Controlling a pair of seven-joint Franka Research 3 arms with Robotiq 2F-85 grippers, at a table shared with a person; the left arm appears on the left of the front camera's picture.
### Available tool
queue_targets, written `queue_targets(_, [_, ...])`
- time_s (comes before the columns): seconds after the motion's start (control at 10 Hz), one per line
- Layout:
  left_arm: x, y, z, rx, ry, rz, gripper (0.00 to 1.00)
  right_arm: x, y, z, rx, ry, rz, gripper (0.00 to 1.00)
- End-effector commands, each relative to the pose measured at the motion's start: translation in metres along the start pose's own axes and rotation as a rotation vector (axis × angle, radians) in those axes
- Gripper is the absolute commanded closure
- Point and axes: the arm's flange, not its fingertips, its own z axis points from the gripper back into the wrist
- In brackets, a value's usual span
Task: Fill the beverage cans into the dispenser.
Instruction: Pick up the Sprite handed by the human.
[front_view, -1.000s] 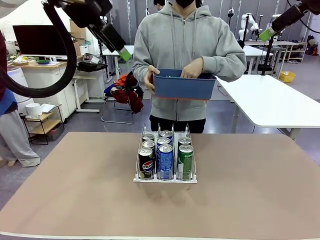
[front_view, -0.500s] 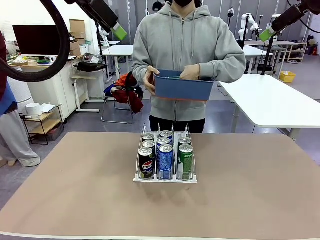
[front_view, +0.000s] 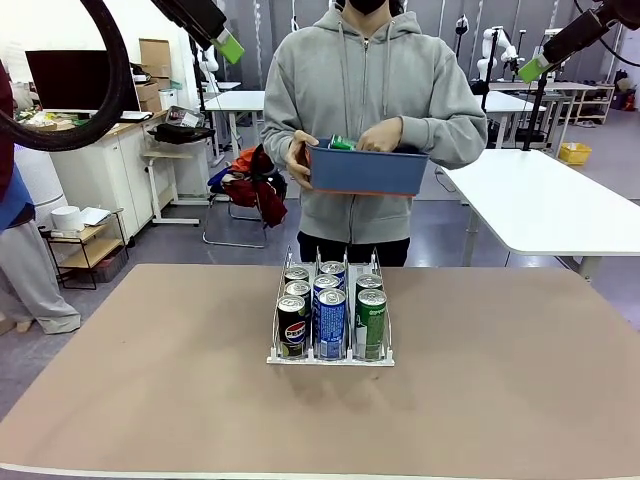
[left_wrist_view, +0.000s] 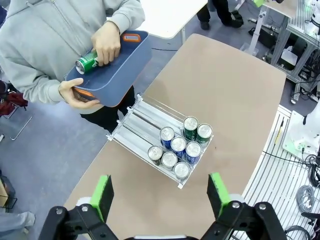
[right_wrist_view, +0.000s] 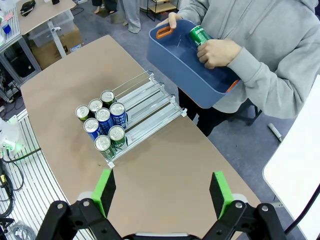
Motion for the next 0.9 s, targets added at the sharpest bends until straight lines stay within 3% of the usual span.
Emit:
queue_targets(0.0, [-0.0019, -0.0009, -0.0012, -0.015, -0.004, -0.001, 0.0, -0.0004, 0.0009, -0.0002, 0.003, 0.002, 0.001, 0.0])
queue_targets(0.8, [-0.0019, -0.0009, -0.0012, -0.015, -0.004, -0.001, 0.0, -0.0004, 0.0009, -0.0002, 0.003, 0.002, 0.001, 0.0])
